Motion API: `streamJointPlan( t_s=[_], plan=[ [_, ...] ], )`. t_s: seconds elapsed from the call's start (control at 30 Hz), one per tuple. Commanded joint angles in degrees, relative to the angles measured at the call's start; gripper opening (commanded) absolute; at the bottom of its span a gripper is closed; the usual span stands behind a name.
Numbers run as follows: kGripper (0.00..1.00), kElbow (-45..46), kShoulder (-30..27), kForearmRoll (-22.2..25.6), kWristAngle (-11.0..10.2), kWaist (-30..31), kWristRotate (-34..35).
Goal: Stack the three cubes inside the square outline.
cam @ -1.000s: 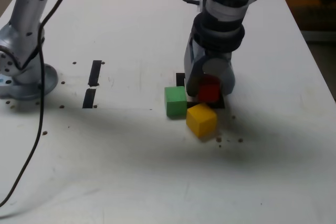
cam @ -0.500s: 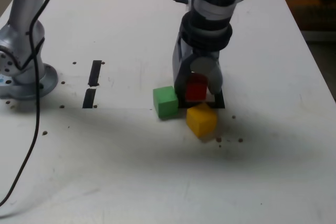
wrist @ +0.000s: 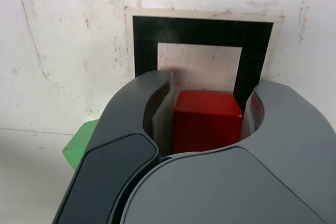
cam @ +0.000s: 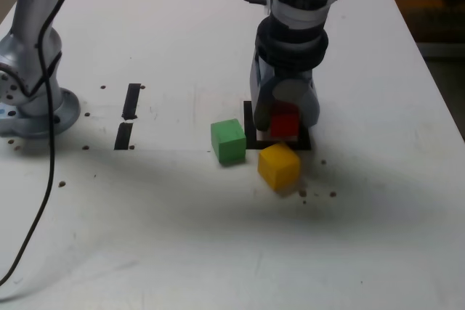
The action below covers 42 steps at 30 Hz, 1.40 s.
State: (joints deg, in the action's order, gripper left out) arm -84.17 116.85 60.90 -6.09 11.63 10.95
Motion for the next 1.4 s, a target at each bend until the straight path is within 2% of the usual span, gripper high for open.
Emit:
streamJointPlan(
  t_s=[0.0,0.27,0.43,0.7,0.97,1.13,1.37],
  plan=[
    [0.04,0.39,-0.68,-0.36,-1.14,0.05,-0.05],
    [0.05,1.76,-1.46,0.40,-2.73,0.02,-0.15],
    [0.06,1.92,-2.13,0.40,-2.88,0.00,-0.69],
    [0.07,0.96,-2.71,-0.63,-1.98,-0.02,-0.53],
    [0.08,0.82,-3.09,0.69,-3.26,0.03,-0.65],
    [0.11,1.37,-3.17,0.99,-3.62,0.02,-0.66],
    [0.23,2.37,-3.19,1.35,-3.55,-0.01,-0.67]
  ],
)
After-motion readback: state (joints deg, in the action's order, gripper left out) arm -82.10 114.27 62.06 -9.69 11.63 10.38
